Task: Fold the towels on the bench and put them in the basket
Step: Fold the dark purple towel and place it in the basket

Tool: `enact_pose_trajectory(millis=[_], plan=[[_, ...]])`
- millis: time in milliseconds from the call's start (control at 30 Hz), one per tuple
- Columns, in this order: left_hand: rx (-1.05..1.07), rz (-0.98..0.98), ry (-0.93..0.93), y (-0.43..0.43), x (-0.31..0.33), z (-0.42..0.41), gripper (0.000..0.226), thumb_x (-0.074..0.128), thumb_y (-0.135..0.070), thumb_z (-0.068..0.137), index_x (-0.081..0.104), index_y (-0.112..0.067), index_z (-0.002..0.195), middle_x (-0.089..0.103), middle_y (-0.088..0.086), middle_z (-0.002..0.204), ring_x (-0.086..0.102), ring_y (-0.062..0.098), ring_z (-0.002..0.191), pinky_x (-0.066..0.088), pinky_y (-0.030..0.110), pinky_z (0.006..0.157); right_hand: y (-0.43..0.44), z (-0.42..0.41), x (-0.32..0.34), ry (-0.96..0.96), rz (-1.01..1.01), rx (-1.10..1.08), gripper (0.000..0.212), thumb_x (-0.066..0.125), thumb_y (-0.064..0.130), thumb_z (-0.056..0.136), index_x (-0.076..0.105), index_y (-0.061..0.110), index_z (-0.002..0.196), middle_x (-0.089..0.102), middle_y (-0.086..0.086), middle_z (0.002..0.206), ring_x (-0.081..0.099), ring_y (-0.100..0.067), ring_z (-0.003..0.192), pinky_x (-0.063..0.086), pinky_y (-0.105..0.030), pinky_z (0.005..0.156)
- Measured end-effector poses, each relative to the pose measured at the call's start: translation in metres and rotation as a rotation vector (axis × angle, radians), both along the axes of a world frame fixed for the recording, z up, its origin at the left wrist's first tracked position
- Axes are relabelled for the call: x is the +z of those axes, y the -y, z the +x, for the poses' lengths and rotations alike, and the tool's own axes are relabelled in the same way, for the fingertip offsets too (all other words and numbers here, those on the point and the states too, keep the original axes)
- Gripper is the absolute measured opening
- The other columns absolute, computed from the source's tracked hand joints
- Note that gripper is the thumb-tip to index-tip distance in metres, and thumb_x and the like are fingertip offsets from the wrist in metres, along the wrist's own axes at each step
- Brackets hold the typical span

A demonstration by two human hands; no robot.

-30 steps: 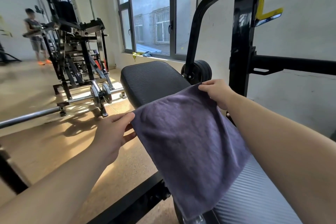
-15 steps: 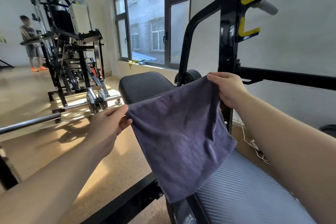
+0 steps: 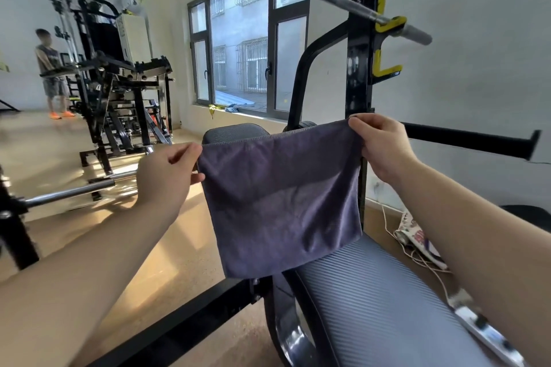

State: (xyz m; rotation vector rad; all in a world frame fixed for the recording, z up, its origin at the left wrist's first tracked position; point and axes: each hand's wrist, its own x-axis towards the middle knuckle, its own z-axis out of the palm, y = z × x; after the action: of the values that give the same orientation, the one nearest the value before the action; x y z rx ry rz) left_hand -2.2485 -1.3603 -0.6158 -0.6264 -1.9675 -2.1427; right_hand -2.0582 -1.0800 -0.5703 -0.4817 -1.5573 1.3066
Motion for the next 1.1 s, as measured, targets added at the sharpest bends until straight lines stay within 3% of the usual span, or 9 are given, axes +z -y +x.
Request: enact_pose_trajectory(millis=[267,333,467,567,700,800,900,1000,1100], plan=[[0.057,-0.081,-0.099,0.053,-0.007,0.025,0.013,0.059,-0.035,0.100,0.071,-0.030,0.104,0.073,-0.003,0.091,0.068,0.008,0.051,0.059,0.042,0.071,0.059,0.034,-0.018,0.000,0.021,0.023,0.005,0.073,0.018,0.092,0.077,0.019,0.089,0.073,0.005,0.078,0.065,-0.011,0.073,0.053,-0.026,0.061],[0.074,-0.122,-0.128,0.068,-0.016,0.031,0.013,0.056,-0.035,0.101,0.069,-0.030,0.102,0.072,-0.004,0.091,0.068,0.008,0.052,0.059,0.038,0.069,0.072,0.038,-0.030,0.011,0.000,0.051,0.005,0.073,0.016,0.091,0.077,0.016,0.090,0.071,0.002,0.077,0.065,-0.014,0.071,0.052,-0.026,0.059],[0.105,-0.168,-0.109,0.094,-0.041,0.035,0.021,0.055,-0.032,0.102,0.069,-0.025,0.116,0.070,-0.003,0.098,0.071,0.015,0.061,0.052,0.023,0.049,0.095,0.041,-0.055,0.033,-0.026,0.083,0.007,0.073,0.014,0.090,0.077,0.012,0.095,0.072,-0.004,0.083,0.066,-0.019,0.076,0.054,-0.028,0.059],[0.086,-0.174,-0.070,0.111,-0.062,0.031,0.023,0.057,-0.027,0.102,0.070,-0.022,0.121,0.070,-0.003,0.106,0.073,0.017,0.060,0.063,0.039,0.068,0.109,0.039,-0.074,0.091,-0.023,0.076,0.010,0.075,0.016,0.089,0.077,0.016,0.099,0.075,-0.003,0.090,0.068,-0.015,0.077,0.054,-0.026,0.063],[0.086,-0.202,-0.021,0.128,-0.089,0.024,0.017,0.059,-0.028,0.102,0.071,-0.027,0.113,0.070,-0.007,0.103,0.073,0.012,0.064,0.063,0.042,0.076,0.122,0.033,-0.098,0.222,-0.012,0.101,0.031,0.075,0.017,0.090,0.071,0.020,0.121,0.076,0.001,0.095,0.066,-0.012,0.073,0.054,-0.024,0.067],[0.066,-0.242,0.052,0.137,-0.108,0.014,0.021,0.055,-0.028,0.103,0.069,-0.021,0.118,0.068,-0.004,0.102,0.073,0.016,0.074,0.063,0.043,0.077,0.131,0.024,-0.115,0.329,0.039,0.063,0.019,0.077,0.019,0.089,0.078,0.019,0.108,0.073,0.003,0.082,0.058,-0.019,0.070,0.053,-0.029,0.065],[0.070,-0.284,0.087,0.142,-0.129,-0.002,0.021,0.052,-0.024,0.104,0.068,-0.019,0.115,0.068,0.003,0.108,0.073,0.021,0.083,0.063,0.041,0.077,0.139,0.010,-0.133,0.364,0.040,0.082,0.008,0.075,0.017,0.090,0.075,0.025,0.089,0.074,0.002,0.083,0.064,-0.015,0.074,0.059,-0.033,0.068],[0.074,-0.293,0.139,0.145,-0.151,-0.012,0.022,0.052,-0.021,0.103,0.069,-0.015,0.116,0.067,0.005,0.111,0.071,0.024,0.093,0.062,0.039,0.081,0.142,-0.005,-0.151,0.399,0.042,0.118,0.006,0.071,0.016,0.093,0.071,0.022,0.090,0.070,0.001,0.085,0.064,-0.013,0.067,0.057,-0.025,0.059],[0.100,-0.334,0.181,0.148,-0.174,-0.019,0.022,0.054,-0.021,0.102,0.069,-0.015,0.117,0.067,0.002,0.111,0.072,0.018,0.088,0.061,0.034,0.081,0.143,-0.019,-0.169,0.407,0.015,0.178,0.006,0.070,0.015,0.094,0.069,0.020,0.091,0.070,0.001,0.087,0.070,-0.016,0.066,0.062,-0.030,0.069]])
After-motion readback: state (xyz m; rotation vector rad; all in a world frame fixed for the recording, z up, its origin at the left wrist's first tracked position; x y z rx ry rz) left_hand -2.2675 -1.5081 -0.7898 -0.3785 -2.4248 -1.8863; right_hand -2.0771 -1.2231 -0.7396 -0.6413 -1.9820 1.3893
